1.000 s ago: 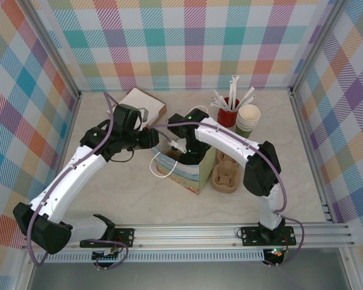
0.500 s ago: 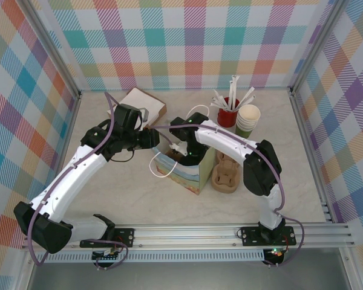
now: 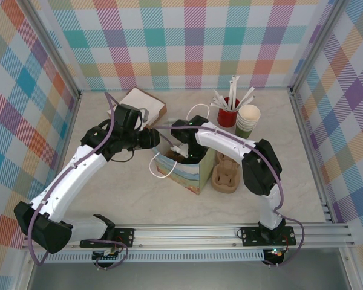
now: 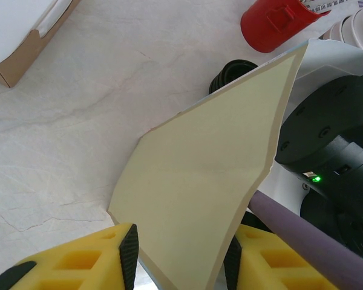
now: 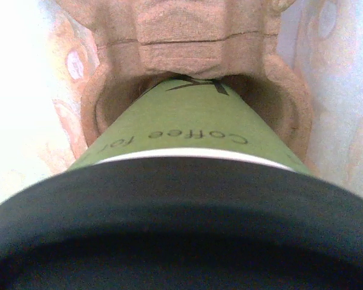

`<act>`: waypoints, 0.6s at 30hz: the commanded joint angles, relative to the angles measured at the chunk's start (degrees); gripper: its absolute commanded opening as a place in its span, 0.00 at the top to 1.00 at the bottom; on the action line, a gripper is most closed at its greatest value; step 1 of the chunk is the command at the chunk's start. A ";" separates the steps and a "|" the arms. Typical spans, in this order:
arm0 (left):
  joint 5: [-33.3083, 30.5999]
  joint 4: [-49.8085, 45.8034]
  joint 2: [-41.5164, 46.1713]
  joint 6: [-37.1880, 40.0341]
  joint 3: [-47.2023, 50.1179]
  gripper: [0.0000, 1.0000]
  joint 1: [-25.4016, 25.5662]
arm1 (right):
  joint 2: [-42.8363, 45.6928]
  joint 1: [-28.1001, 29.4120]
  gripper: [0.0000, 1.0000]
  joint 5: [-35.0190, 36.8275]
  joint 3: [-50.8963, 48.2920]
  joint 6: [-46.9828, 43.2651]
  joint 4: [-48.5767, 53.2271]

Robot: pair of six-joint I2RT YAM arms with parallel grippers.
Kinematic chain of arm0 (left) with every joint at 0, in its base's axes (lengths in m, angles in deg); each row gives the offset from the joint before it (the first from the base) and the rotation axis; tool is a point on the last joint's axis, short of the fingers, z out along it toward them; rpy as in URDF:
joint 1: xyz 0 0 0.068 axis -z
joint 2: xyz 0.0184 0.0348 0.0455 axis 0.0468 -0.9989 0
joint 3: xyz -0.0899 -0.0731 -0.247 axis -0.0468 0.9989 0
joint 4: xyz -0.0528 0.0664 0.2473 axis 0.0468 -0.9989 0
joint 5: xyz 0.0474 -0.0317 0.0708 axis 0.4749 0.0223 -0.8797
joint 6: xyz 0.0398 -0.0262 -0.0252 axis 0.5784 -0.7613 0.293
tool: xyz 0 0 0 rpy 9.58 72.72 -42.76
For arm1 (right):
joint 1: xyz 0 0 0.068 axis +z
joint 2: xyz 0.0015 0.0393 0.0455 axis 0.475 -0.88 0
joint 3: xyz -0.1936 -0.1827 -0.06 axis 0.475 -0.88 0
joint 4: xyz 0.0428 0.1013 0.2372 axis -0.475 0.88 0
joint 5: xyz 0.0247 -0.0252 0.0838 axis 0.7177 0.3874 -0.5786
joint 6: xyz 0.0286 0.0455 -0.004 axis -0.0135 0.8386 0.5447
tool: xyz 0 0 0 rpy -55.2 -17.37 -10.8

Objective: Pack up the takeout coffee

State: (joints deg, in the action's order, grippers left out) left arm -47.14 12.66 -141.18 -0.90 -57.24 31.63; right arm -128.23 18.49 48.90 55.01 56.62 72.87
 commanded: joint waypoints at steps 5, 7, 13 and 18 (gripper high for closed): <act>-0.91 -1.49 -0.27 1.10 0.52 0.57 -0.67 | 0.03 -0.37 0.25 -1.06 -0.79 -0.84 -0.10; -0.89 -1.66 -0.24 1.12 0.51 0.56 -0.68 | 0.13 -0.31 0.25 -1.15 -0.77 -0.85 -0.32; -0.89 -1.71 -0.04 0.96 0.45 0.56 -0.70 | 0.00 -0.36 0.24 -0.98 -0.77 -0.84 -0.23; -0.86 -1.71 -0.08 0.91 0.31 0.56 -0.65 | -0.30 -0.45 0.25 -0.80 -0.85 -0.84 0.12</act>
State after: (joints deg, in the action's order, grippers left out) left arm -47.14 12.62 -141.18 -0.88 -57.24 31.63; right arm -128.23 18.47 48.90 55.01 56.62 72.87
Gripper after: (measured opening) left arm 0.443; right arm 0.832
